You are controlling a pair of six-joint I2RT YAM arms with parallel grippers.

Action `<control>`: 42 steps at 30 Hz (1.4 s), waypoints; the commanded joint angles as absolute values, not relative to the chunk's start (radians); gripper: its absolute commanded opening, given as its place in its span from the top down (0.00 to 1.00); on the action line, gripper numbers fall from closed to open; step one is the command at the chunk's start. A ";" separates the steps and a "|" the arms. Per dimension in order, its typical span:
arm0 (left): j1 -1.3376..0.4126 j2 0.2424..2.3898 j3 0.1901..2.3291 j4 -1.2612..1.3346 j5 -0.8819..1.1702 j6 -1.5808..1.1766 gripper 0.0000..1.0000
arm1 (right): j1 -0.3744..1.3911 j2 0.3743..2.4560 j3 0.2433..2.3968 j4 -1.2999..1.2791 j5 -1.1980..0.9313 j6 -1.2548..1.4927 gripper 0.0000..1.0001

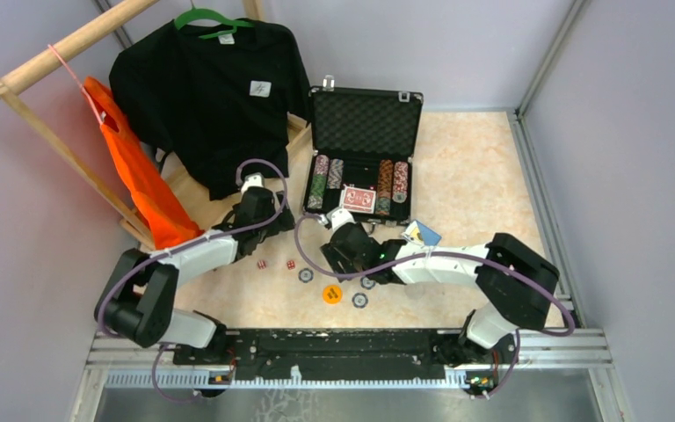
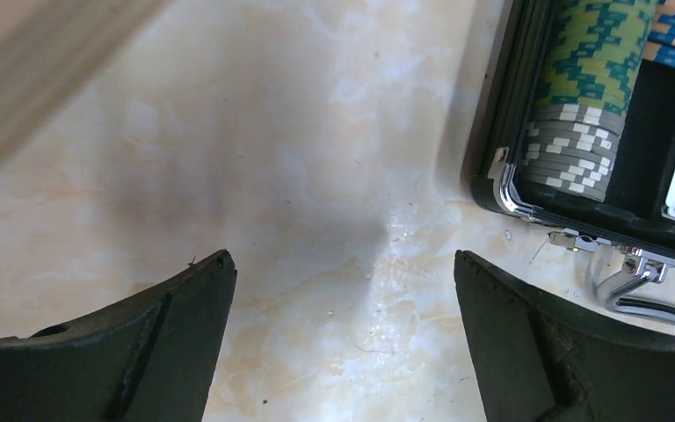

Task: Pack up texas hold em set

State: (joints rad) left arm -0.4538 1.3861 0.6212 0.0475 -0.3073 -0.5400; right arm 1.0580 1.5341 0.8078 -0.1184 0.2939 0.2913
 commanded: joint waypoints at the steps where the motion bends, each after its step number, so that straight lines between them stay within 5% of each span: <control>1: -0.453 1.443 0.627 0.106 -0.214 -0.595 0.01 | 1.067 1.518 0.875 -0.141 0.346 0.313 0.32; 20: -0.453 1.422 0.588 0.155 -0.179 -0.586 0.01 | 1.068 1.611 0.827 -0.108 0.305 0.365 0.35; 27: -0.453 1.428 0.591 0.160 -0.168 -0.584 0.01 | 1.069 1.602 0.815 -0.115 0.274 0.374 0.46; 42: -0.453 1.446 0.597 0.161 -0.147 -0.579 0.01 | 1.095 1.583 0.799 -0.150 0.257 0.392 0.38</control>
State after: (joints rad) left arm -0.4538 1.4353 0.5903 0.1360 -0.1627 -0.5865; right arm 1.0676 1.6108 0.8116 -0.1429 0.2684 0.3683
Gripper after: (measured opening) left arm 0.989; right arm 0.618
